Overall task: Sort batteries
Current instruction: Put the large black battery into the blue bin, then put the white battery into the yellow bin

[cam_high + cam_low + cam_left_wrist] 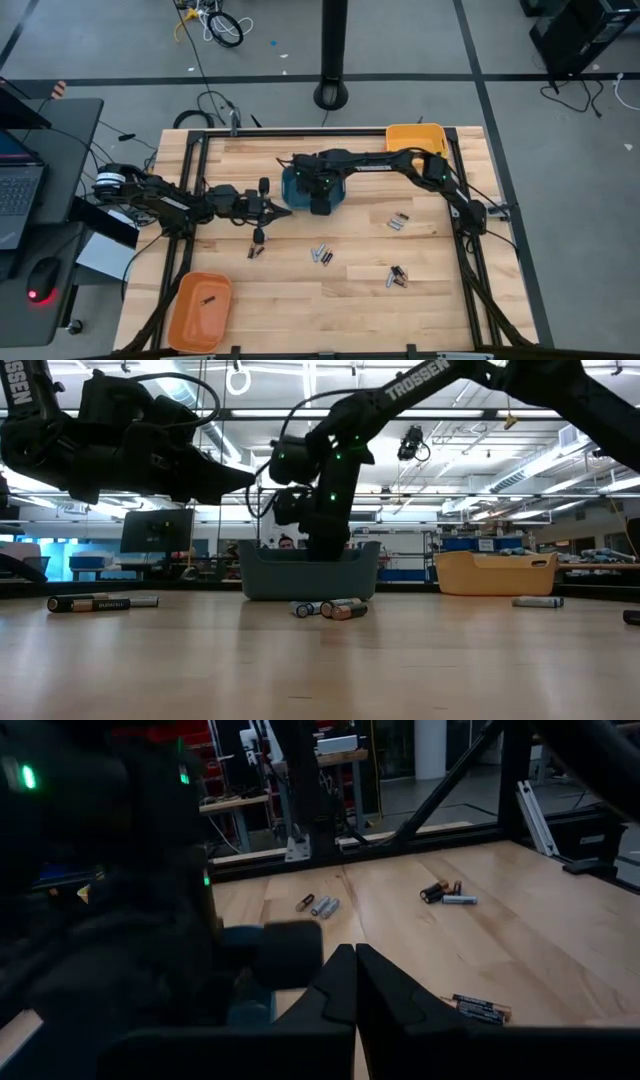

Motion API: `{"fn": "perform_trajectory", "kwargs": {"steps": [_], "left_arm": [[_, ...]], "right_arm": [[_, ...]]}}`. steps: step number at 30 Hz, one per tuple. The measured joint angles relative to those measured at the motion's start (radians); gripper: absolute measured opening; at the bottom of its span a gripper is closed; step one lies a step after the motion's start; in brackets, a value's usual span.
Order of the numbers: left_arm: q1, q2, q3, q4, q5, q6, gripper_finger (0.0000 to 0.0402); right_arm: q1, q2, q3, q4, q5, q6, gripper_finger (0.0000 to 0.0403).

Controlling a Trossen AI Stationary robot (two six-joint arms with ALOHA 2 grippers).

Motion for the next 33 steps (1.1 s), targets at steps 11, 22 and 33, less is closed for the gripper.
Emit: {"fn": "perform_trajectory", "kwargs": {"steps": [11, 22, 33], "left_arm": [[-0.001, 0.001, 0.0, -0.006, 0.0, -0.004, 0.0006], [-0.001, 0.001, 0.0, -0.006, 0.022, -0.006, 0.0006], [-0.001, 0.001, 0.0, -0.008, 0.023, -0.008, 0.0006]], "right_arm": [[0.001, 0.018, 0.002, 0.043, 0.026, -0.002, 0.0082], [0.023, -0.006, 0.0, 0.039, 0.085, -0.008, 0.0143], [0.115, -0.298, 0.0, -0.09, 0.197, 0.003, 0.013]]}}
